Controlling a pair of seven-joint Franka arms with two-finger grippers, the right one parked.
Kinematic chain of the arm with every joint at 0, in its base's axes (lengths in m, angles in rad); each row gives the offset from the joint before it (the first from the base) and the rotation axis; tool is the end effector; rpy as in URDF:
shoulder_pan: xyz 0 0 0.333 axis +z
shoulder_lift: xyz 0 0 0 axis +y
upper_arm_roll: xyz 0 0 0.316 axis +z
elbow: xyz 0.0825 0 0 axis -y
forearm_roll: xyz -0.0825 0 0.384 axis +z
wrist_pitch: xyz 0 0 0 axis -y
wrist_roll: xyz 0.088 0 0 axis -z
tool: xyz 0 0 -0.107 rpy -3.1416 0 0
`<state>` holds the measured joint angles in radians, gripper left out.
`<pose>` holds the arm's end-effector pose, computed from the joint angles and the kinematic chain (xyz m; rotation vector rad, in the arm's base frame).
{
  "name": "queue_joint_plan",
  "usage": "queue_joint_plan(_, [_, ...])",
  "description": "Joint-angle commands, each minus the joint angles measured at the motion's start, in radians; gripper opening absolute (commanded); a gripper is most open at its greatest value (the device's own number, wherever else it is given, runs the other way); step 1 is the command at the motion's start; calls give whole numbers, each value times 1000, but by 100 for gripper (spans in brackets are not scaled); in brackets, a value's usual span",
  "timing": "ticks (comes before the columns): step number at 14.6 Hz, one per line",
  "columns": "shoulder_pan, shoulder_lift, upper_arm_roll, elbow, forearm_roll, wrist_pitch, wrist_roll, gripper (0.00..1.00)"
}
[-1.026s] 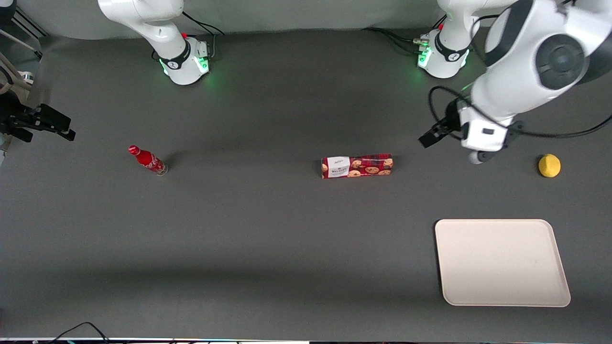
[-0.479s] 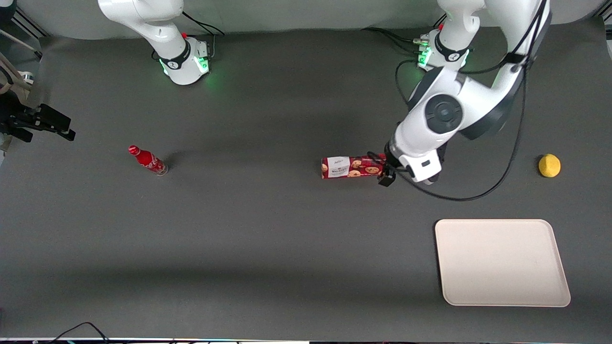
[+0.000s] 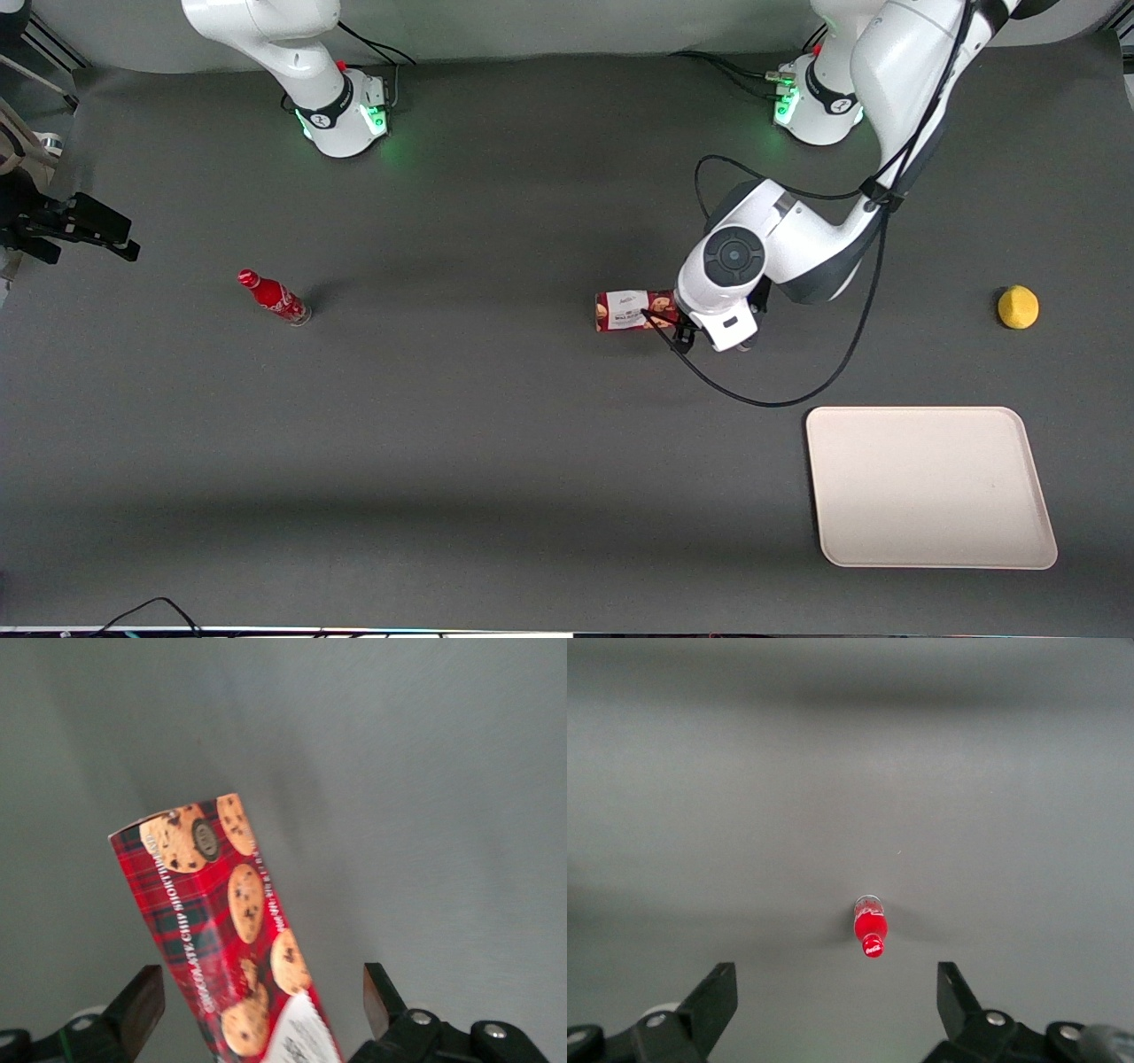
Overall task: Place red cookie box on tray
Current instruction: 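Lower the left gripper and close it on the cookie box's end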
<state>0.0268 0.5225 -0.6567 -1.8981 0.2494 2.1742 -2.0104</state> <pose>0.5132 -0.3372 0.2653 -2.4524 -1.8066 0.2205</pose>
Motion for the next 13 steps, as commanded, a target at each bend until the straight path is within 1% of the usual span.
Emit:
queue_joint_plan(1, [-5, -18, -20, -100, 62, 53, -39, 100])
queue_joint_plan(2, [-5, -18, -21, -123, 67, 64, -48, 100])
queue_joint_plan(4, [-7, -16, -27, -170, 106, 88, -53, 100])
queue_joint_plan(5, [-7, -16, -28, -179, 109, 91, -54, 93])
queue_joint_plan(6, [-8, -16, -28, -179, 111, 92, -82, 57])
queue_joint_plan(7, [-8, -16, -28, -176, 116, 93, -102, 1])
queue_joint_plan(13, [-1, -10, -28, -159, 151, 107, -108, 0])
